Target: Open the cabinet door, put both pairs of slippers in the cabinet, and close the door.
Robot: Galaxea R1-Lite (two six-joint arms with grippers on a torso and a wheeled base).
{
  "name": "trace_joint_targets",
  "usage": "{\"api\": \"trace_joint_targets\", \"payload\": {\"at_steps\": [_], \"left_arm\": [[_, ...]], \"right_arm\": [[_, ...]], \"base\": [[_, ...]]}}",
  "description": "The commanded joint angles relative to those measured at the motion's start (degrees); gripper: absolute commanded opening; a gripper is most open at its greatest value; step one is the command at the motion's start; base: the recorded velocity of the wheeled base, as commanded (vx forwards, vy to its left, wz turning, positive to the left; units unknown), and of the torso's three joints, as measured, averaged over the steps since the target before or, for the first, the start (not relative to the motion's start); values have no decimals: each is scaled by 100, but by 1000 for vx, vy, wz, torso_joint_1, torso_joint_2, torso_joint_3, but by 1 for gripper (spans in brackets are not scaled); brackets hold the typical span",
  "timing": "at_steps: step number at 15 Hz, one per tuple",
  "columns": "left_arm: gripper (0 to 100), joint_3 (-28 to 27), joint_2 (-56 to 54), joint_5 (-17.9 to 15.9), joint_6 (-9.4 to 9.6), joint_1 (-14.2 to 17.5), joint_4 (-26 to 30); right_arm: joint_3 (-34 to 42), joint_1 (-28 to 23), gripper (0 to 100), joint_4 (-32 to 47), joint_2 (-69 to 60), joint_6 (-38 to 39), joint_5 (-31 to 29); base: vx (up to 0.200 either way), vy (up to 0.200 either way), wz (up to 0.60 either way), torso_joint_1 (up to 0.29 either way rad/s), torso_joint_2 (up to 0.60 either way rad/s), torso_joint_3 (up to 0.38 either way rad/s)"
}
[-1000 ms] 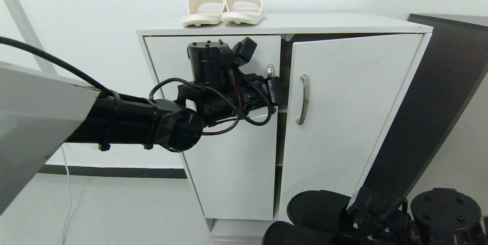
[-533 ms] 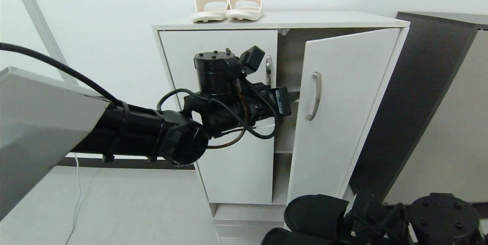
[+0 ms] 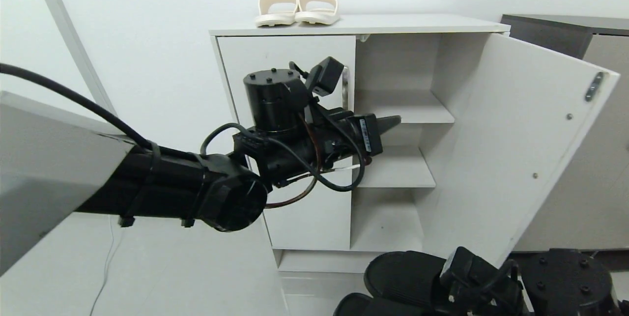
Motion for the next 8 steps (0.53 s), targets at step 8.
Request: {"api": "trace_joint_targets", "payload": {"at_steps": [8], "left_arm": [[0, 3497, -3543, 2486, 602, 658, 68]], "right_arm": [[-979, -837, 0, -733, 831, 621, -1504]], "base": [[0, 0, 0, 0, 0, 0]]}}
